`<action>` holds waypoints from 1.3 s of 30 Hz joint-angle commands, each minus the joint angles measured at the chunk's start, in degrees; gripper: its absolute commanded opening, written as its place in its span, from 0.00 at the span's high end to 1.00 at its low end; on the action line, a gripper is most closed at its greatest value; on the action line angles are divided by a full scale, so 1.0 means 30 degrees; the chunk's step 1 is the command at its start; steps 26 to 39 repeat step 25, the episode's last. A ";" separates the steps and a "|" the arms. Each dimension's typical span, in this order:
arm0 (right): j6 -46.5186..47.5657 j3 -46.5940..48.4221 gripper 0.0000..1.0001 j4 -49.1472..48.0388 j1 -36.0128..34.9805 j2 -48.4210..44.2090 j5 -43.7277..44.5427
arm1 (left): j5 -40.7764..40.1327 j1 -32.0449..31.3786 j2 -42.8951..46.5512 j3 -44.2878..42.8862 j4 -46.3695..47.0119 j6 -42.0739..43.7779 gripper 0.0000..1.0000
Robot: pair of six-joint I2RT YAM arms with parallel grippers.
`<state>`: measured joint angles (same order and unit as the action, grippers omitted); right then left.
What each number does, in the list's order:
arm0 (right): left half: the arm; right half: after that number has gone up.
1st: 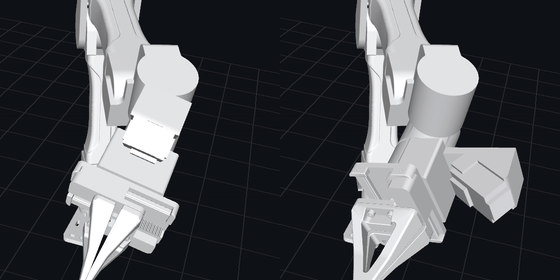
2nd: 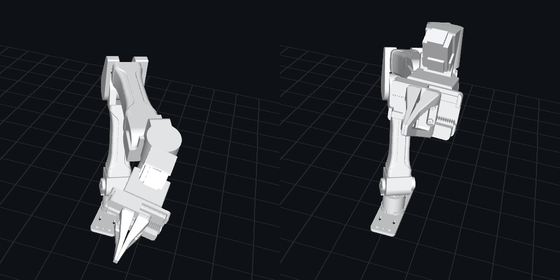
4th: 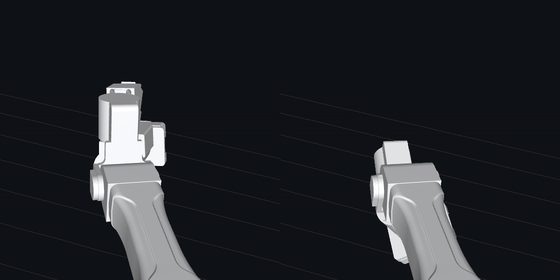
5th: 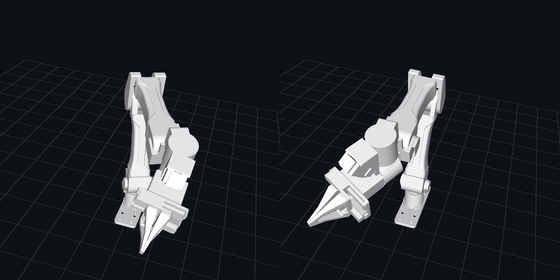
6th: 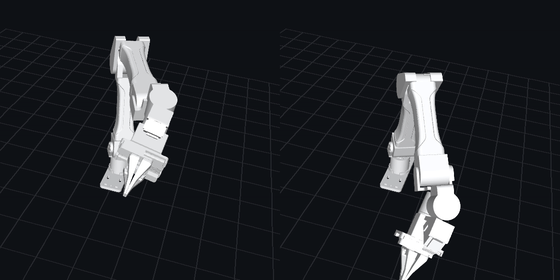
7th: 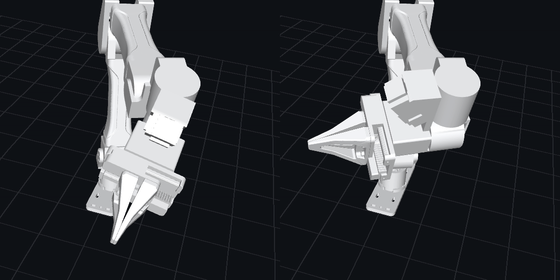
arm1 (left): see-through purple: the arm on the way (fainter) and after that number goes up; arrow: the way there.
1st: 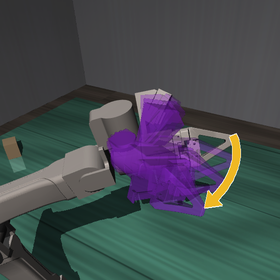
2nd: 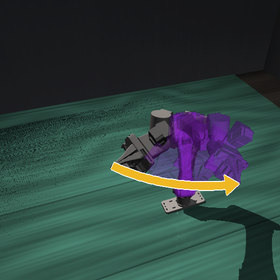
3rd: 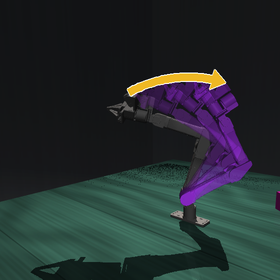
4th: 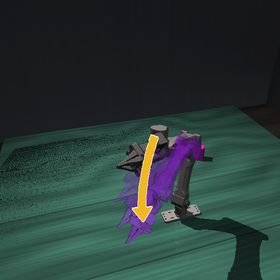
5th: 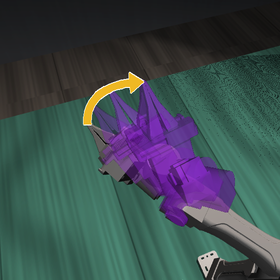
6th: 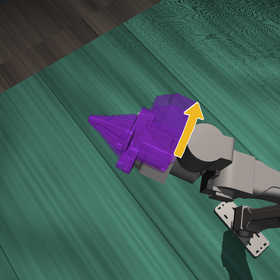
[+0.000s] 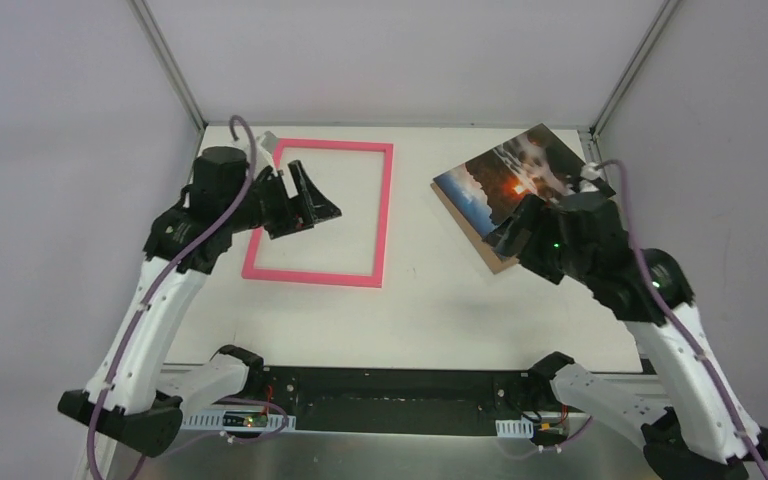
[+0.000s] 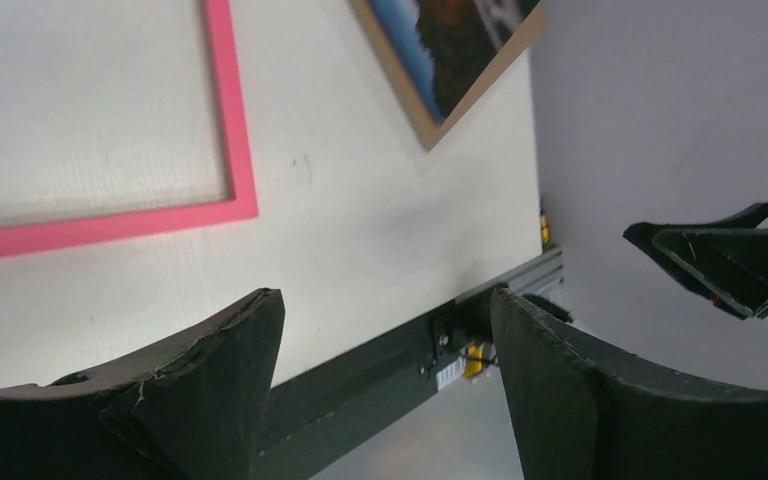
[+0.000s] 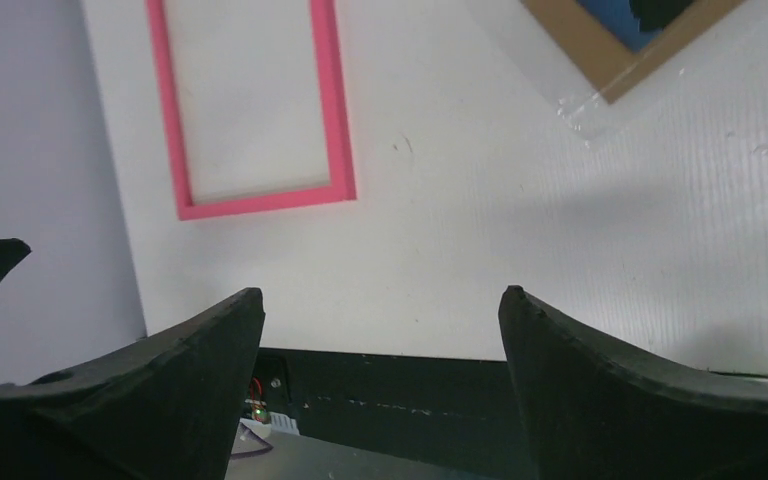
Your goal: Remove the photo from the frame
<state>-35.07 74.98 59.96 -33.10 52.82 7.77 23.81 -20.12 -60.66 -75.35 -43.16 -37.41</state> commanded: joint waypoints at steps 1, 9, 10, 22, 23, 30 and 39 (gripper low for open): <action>0.1412 0.3321 0.08 0.3527 -0.0039 -0.1722 0.2367 | -0.2745 0.0261 0.1771 -0.3057 -0.0235 -0.0816 0.21; 0.1196 0.8118 0.01 0.6256 -0.0025 -0.2834 0.6713 | -0.6118 0.0261 0.4200 -0.7018 -0.1248 0.2444 0.01; 0.1278 0.8431 0.01 0.6470 -0.0020 -0.2964 0.7065 | -0.6615 0.0261 0.4643 -0.7094 -0.1258 0.2669 0.01; 0.2480 1.0799 0.01 0.7154 -0.0057 -0.3371 0.8483 | -0.9890 0.0261 0.7622 -0.7680 -0.1776 0.3852 0.01; 0.1852 1.1520 0.01 0.8208 -0.0053 -0.2830 0.8872 | -0.9877 0.0261 0.7536 -0.7767 -0.1789 0.3720 0.01; 0.1077 1.2674 0.01 0.9881 -0.0035 -0.1705 0.9362 | -0.9681 0.0257 0.7292 -0.8005 -0.1813 0.3459 0.01; 0.1077 1.2674 0.01 0.9881 -0.0035 -0.1705 0.9362 | -0.9681 0.0257 0.7292 -0.8005 -0.1813 0.3459 0.01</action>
